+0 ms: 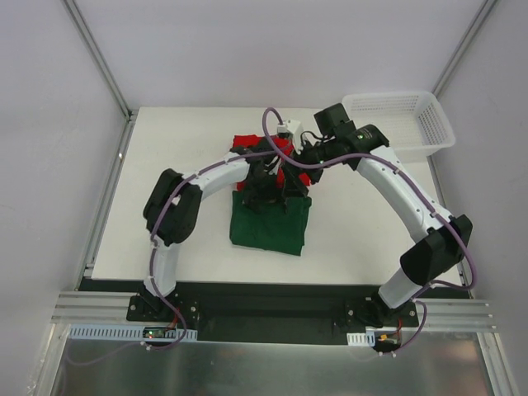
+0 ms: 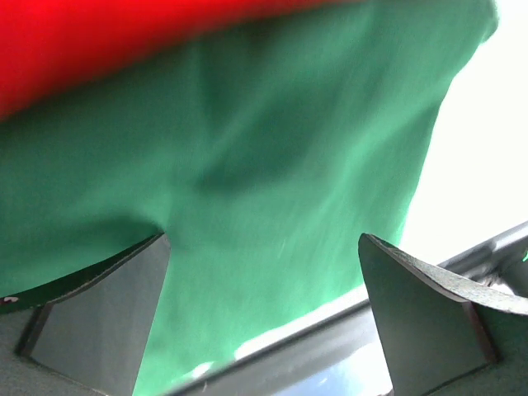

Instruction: Fold and stack the t-shirts

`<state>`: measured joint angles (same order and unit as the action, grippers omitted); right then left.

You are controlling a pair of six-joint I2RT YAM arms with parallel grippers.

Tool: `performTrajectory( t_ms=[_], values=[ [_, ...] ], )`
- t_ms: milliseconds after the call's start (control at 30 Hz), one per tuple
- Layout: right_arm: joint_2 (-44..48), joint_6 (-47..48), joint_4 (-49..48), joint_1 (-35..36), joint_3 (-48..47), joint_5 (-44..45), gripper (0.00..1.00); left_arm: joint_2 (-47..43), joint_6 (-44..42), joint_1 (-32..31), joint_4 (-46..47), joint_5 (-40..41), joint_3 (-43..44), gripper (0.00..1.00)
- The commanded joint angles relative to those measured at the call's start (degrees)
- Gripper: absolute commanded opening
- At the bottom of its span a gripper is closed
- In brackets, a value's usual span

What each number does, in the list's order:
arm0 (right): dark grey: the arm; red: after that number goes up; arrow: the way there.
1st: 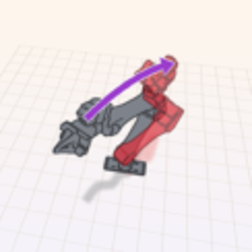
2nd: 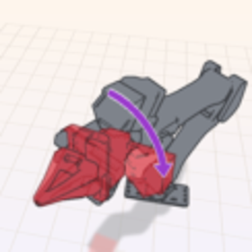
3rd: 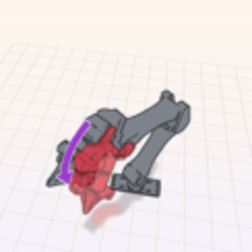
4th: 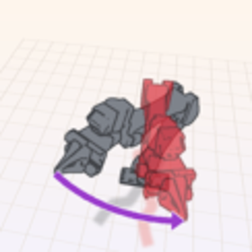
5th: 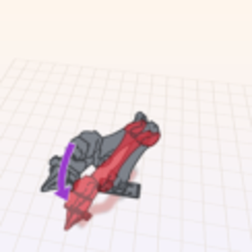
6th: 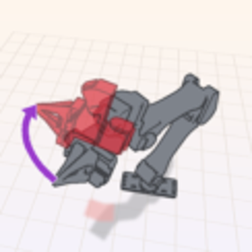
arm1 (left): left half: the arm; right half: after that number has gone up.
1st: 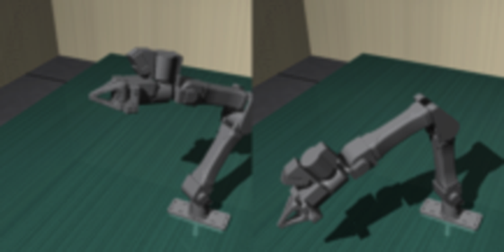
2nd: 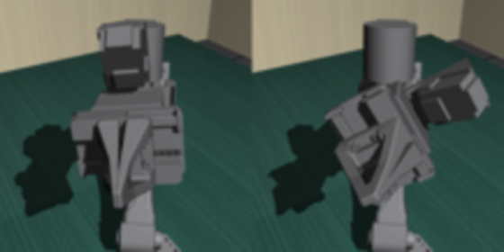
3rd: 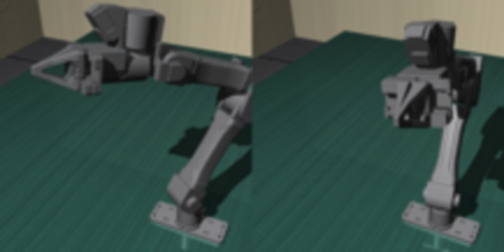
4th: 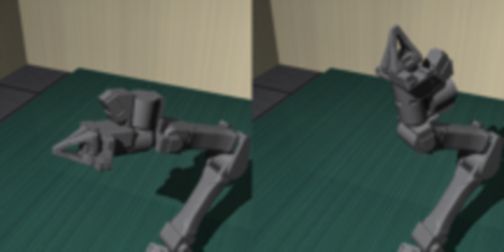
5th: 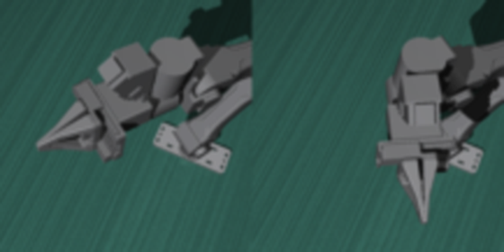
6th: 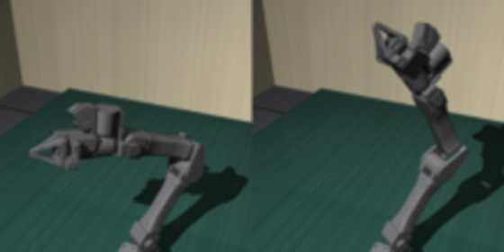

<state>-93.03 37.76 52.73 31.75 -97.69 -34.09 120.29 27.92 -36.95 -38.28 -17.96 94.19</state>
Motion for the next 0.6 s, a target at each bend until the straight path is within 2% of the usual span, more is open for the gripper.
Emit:
performTrajectory(
  t_ms=[0, 200, 267, 333, 367, 400, 467, 567],
  values=[
    [4.43, -2.06, -1.75, -1.42, 3.02, 5.52, 1.00, -13.82, -0.76, 2.75, 0.40, -0.94, -8.57, 0.99],
    [5.84, -3.92, -0.44, -2.48, 2.07, 10.70, 1.00, -25.34, -7.86, 7.59, 0.49, -2.09, -13.16, 0.99],
    [7.33, -5.93, 0.53, -3.52, 3.55, 12.81, 1.00, -27.82, -9.81, 11.00, 0.49, -2.78, -14.29, 0.99],
    [9.00, -8.39, 0.88, -5.81, 9.32, 10.02, 1.00, -29.76, -10.08, 15.13, 0.49, -8.55, -16.39, 0.99],
    [10.49, -12.06, 0.71, -8.95, 12.32, 8.61, 1.00, -29.94, -10.17, 20.37, 0.49, -11.63, -17.45, 0.99],
    [11.03, -13.31, 0.19, -10.64, 14.87, 6.86, 1.00, -30.11, -11.47, 22.51, 0.58, -13.58, -18.51, 0.99],
    [12.25, -16.38, -0.61, -14.77, 22.78, 0.71, 1.00, -30.03, -13.50, 27.86, 0.40, -17.53, -21.67, 0.99],
    [12.35, -19.20, -3.24, -18.82, 31.73, -8.87, 1.00, -29.33, -20.53, 32.01, 0.49, -25.00, -24.84, 0.99]
  ],
)
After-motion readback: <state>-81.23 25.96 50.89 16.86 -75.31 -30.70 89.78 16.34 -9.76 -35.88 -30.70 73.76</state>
